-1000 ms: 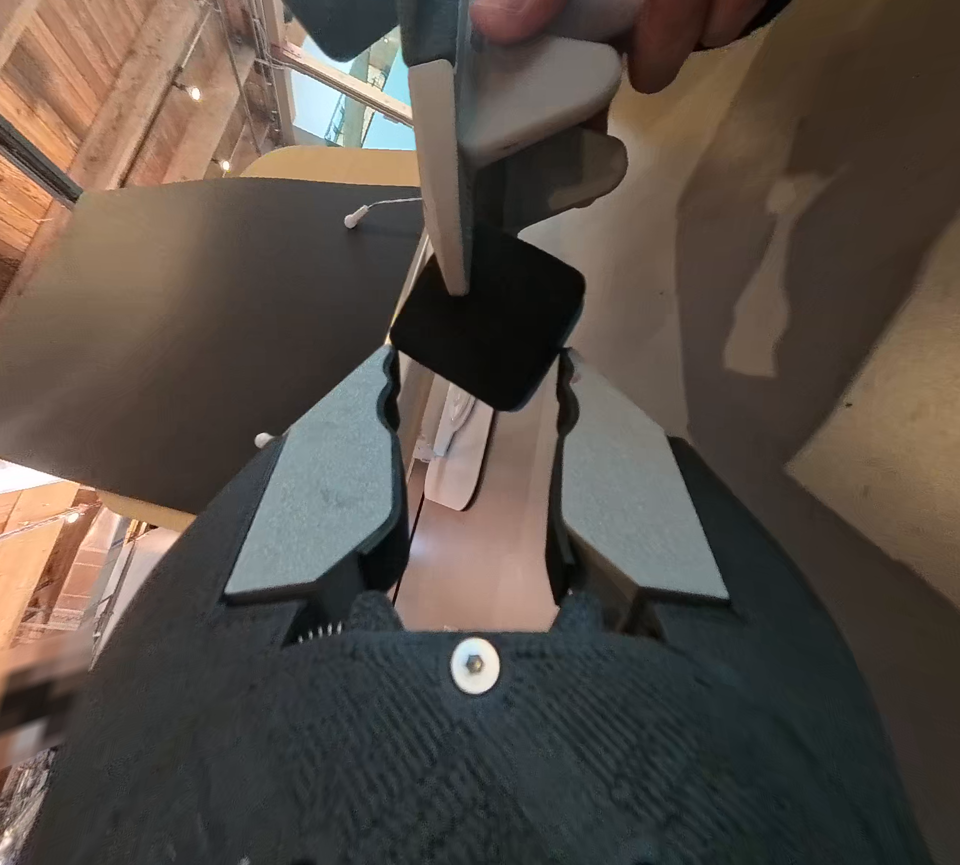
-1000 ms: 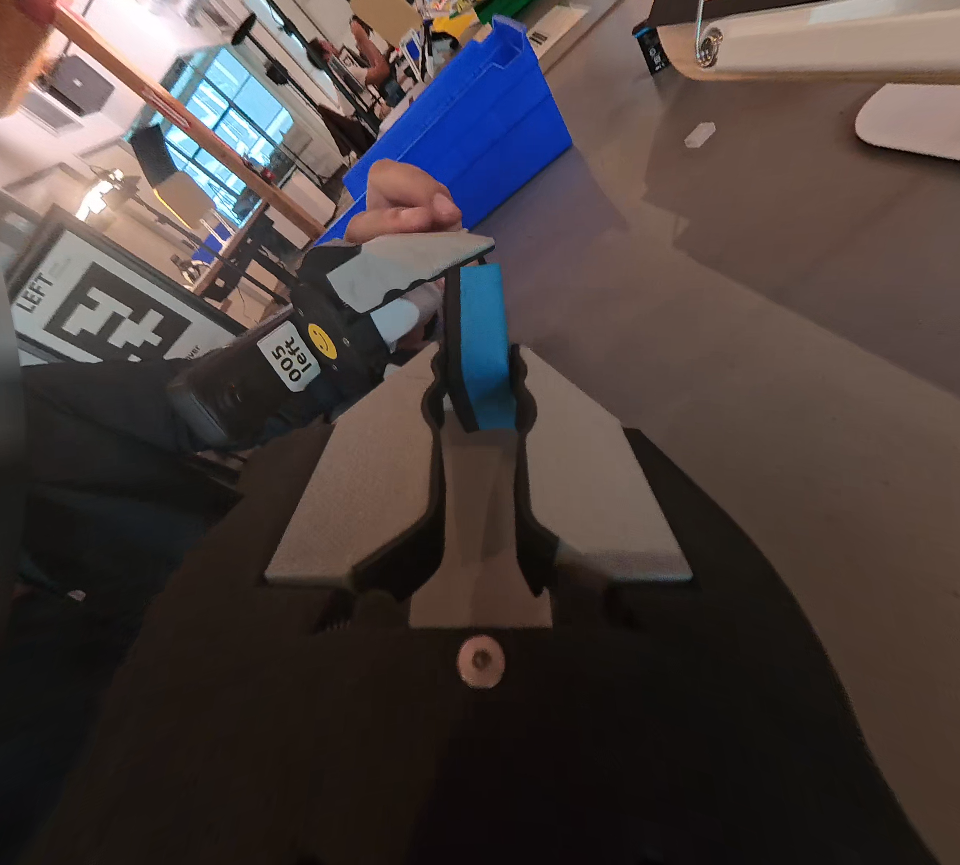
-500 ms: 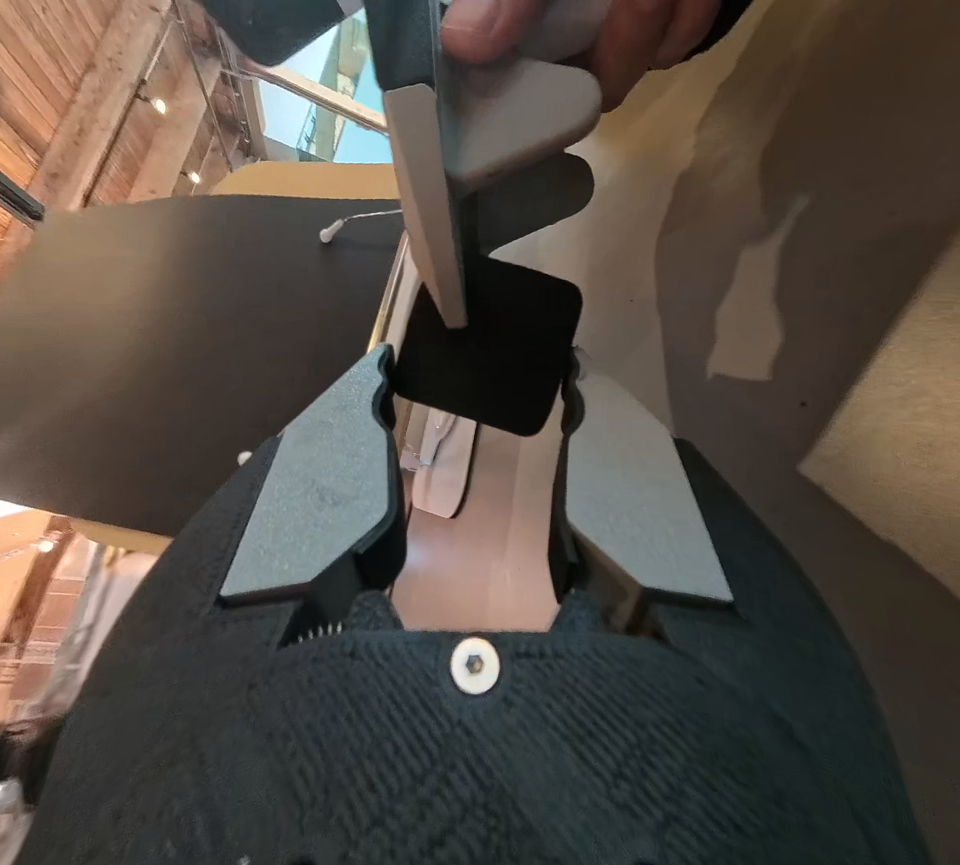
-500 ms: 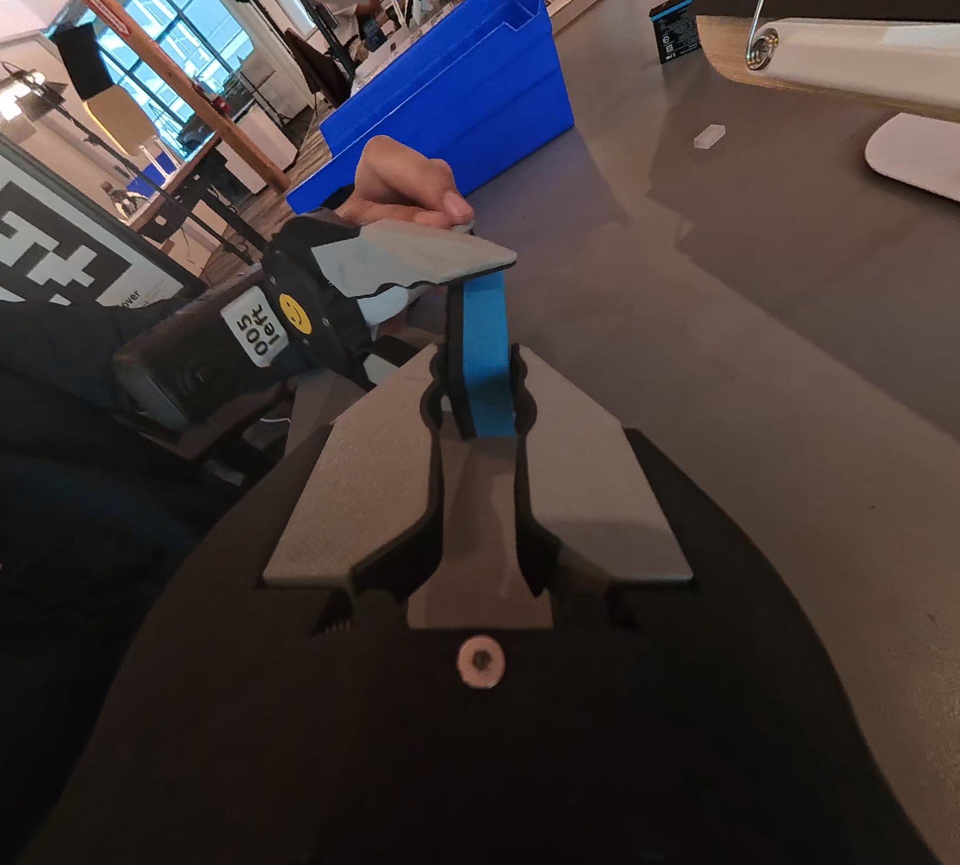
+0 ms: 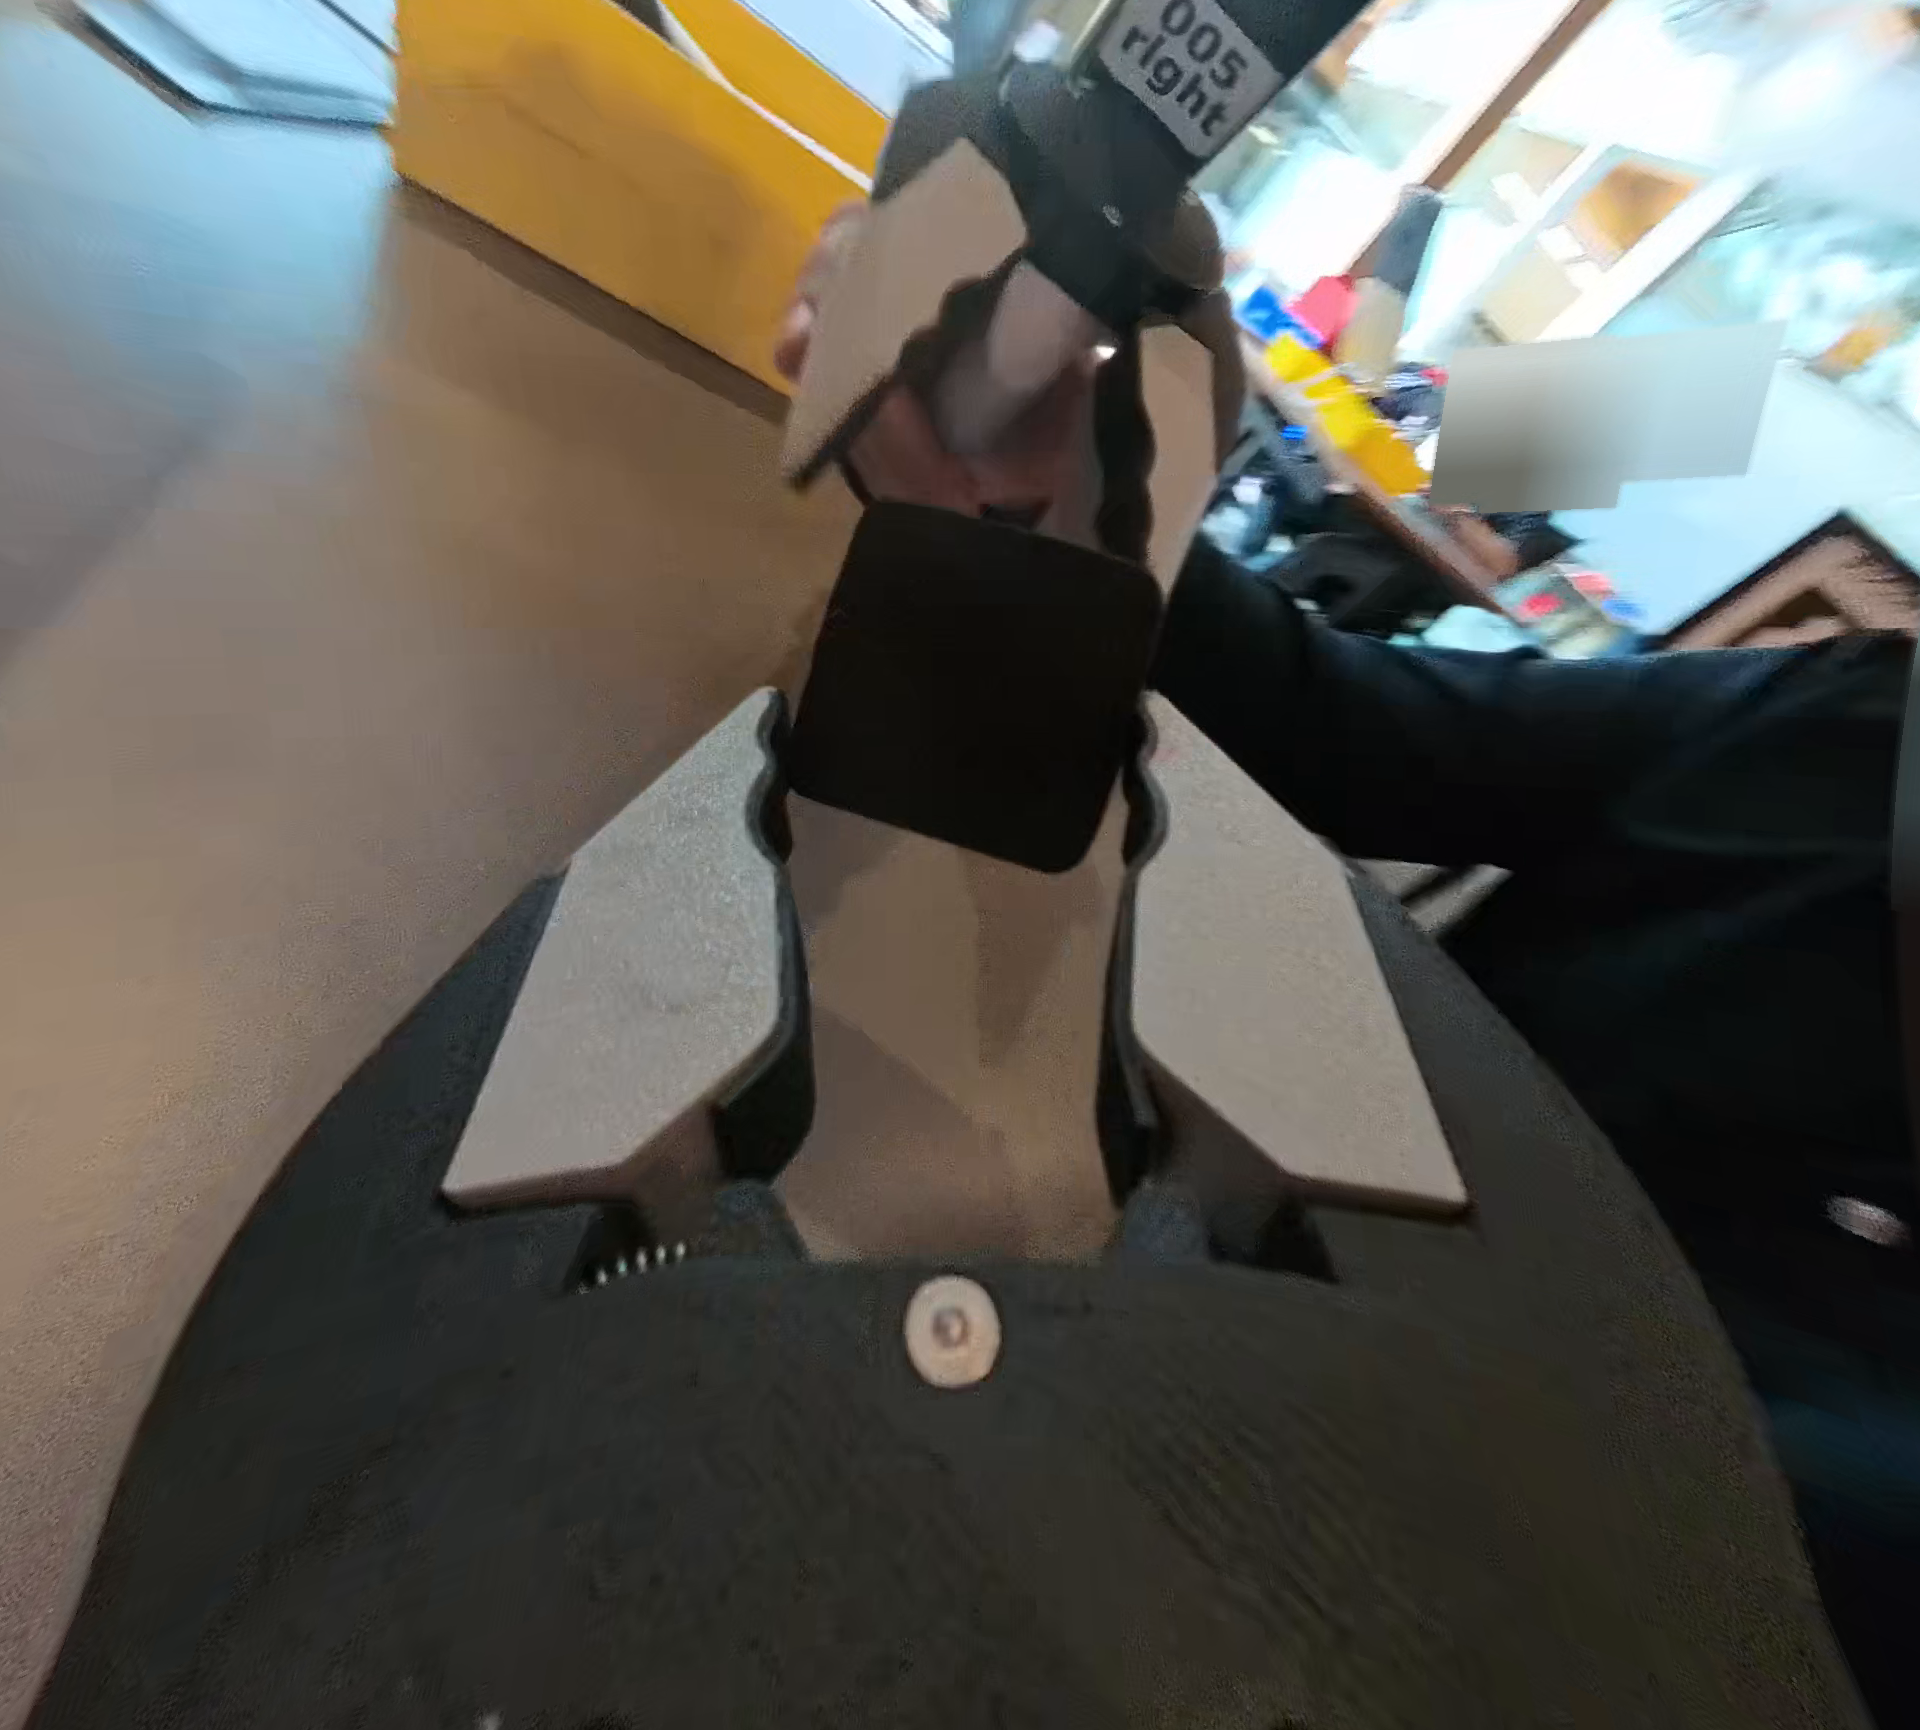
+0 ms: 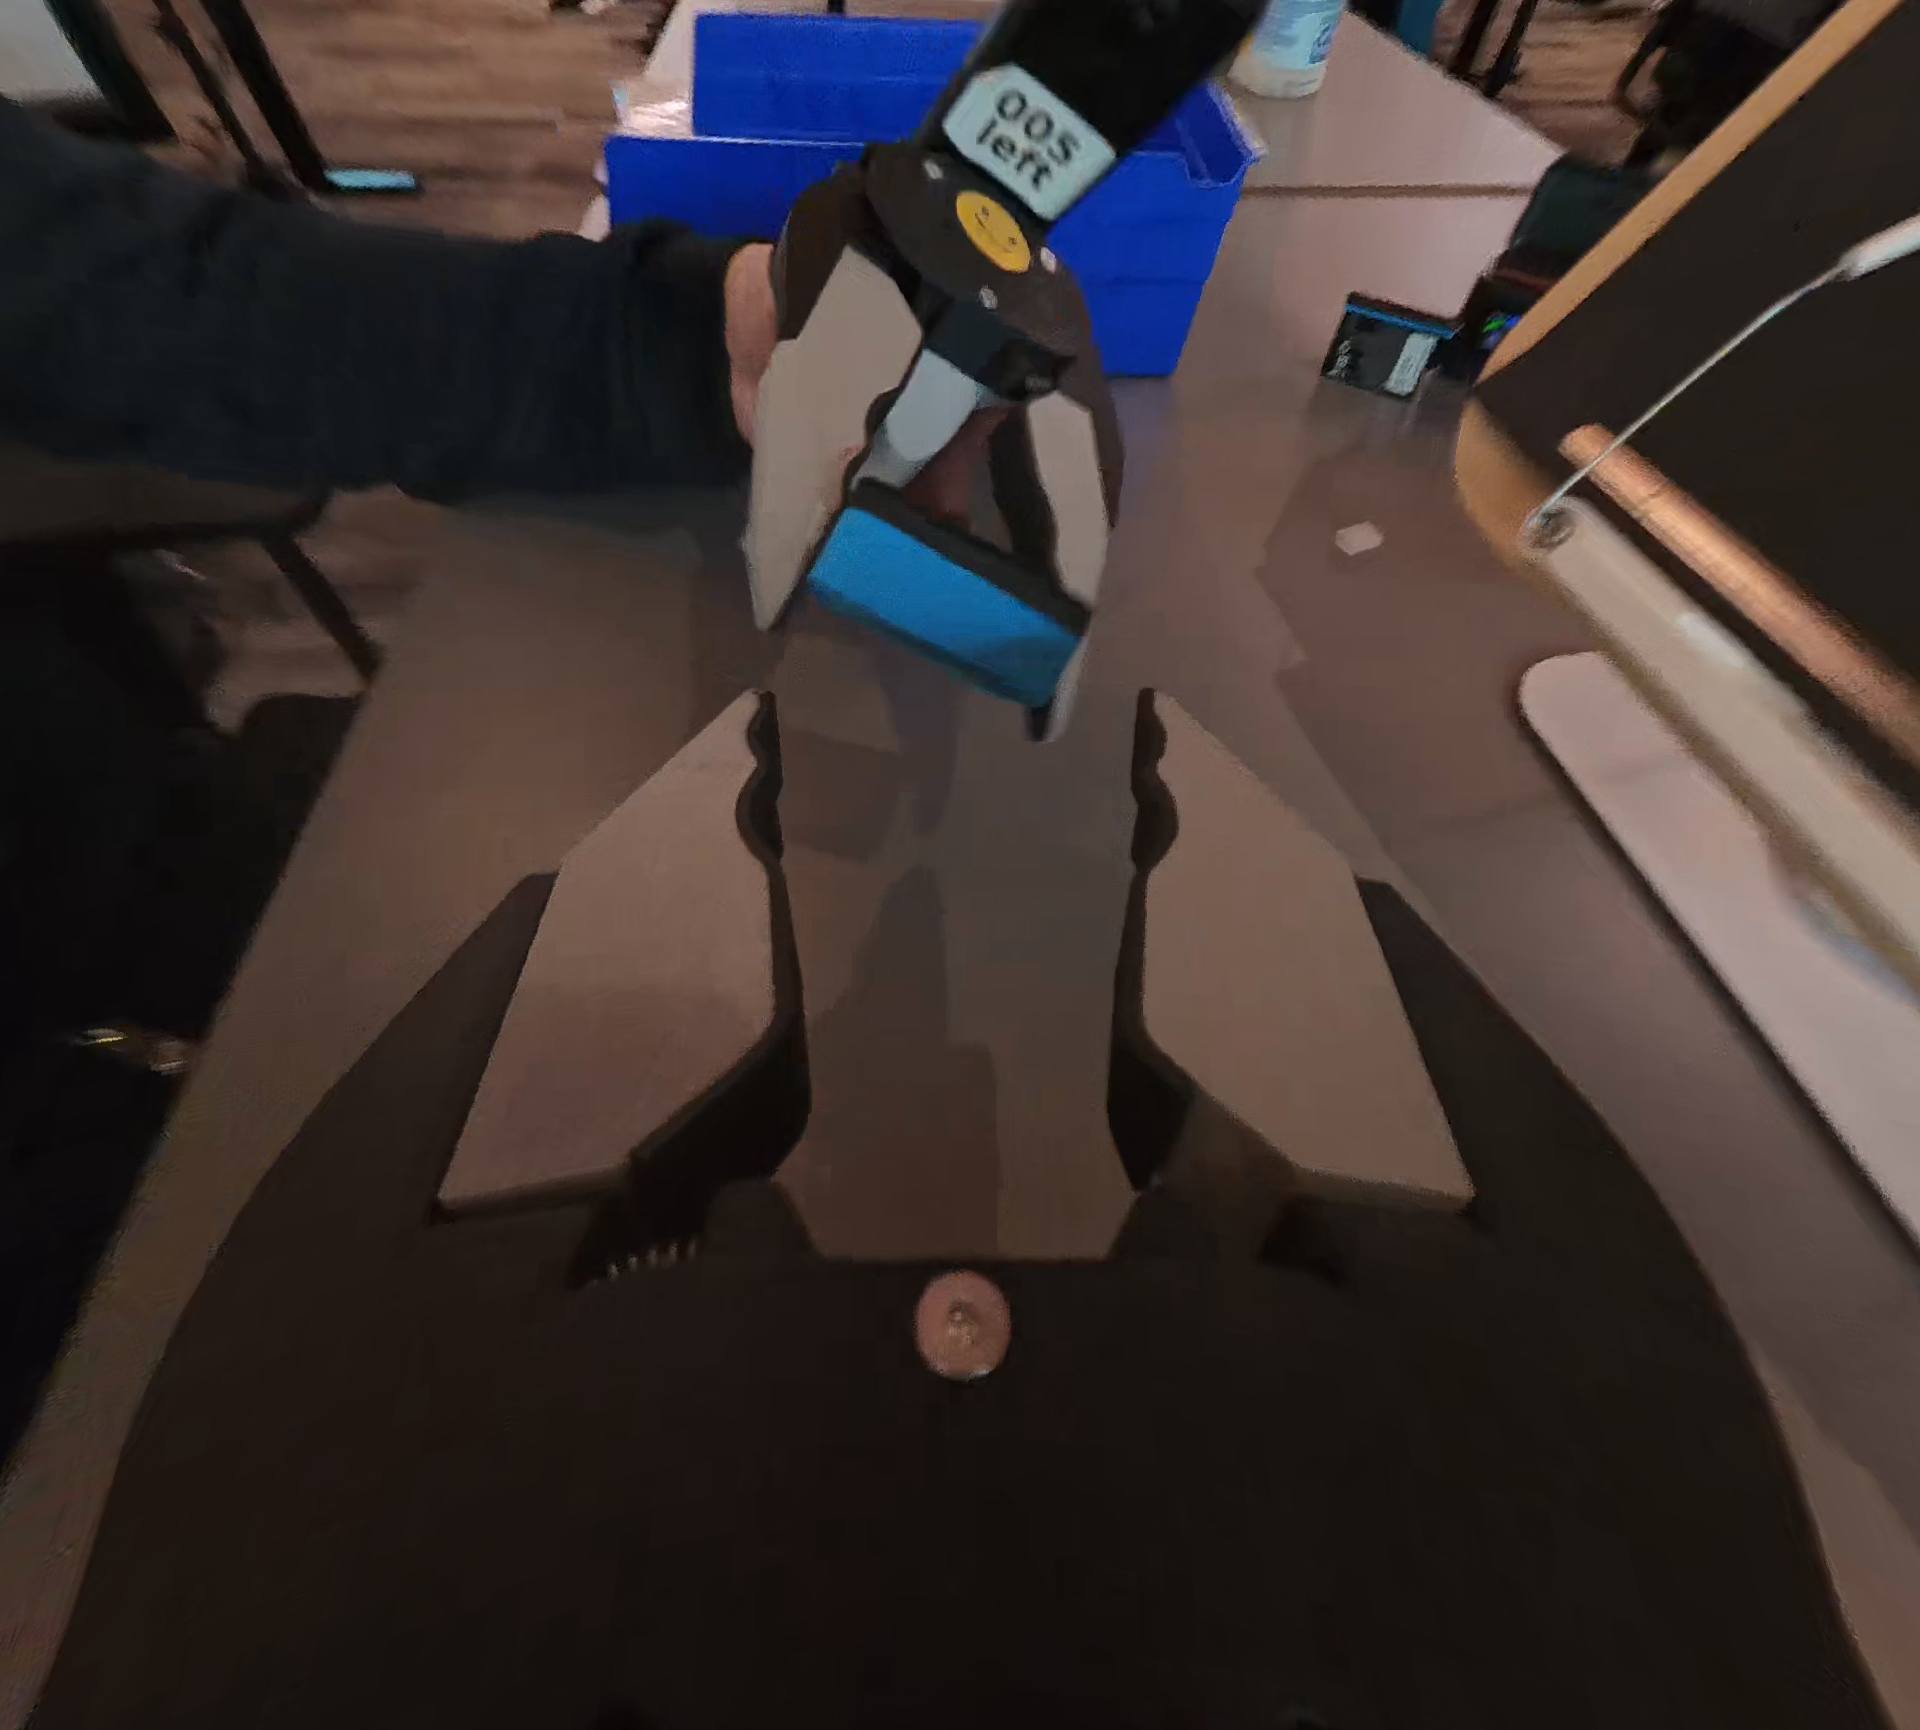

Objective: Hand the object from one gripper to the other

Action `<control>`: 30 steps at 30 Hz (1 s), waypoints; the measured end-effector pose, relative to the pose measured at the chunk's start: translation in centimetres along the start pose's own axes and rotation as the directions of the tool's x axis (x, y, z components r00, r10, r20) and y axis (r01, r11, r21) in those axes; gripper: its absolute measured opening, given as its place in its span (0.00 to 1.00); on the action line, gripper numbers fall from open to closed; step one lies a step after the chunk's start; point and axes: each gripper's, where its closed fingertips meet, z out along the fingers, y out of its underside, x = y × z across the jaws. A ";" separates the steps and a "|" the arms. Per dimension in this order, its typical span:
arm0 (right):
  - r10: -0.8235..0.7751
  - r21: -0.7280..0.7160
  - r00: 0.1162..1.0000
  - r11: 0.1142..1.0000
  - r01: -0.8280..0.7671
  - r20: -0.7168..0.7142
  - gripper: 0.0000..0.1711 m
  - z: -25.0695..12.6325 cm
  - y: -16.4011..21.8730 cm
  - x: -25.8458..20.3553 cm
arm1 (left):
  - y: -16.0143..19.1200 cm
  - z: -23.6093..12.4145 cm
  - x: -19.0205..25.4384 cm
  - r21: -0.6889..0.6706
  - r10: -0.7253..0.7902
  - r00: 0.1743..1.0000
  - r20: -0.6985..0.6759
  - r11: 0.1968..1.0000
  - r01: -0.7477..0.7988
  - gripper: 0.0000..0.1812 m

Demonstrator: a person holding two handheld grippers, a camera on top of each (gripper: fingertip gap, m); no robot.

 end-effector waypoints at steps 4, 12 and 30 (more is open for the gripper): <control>-0.100 -0.031 0.995 0.995 0.099 -0.022 0.36 1.1 0.3 -0.7 | 2.1 0.9 0.4 -0.102 -0.061 0.996 -0.067 0.993 0.054 0.35; -0.020 -0.003 0.995 1.000 0.019 -0.095 0.18 0.6 0.2 1.4 | -0.1 -0.1 1.0 -0.003 0.015 0.997 -0.075 1.000 -0.015 0.45; 0.861 0.014 0.450 0.460 -0.888 0.238 0.15 0.6 2.8 4.7 | -3.2 -1.4 -6.1 -0.808 0.823 -0.481 0.303 -0.045 -0.587 0.31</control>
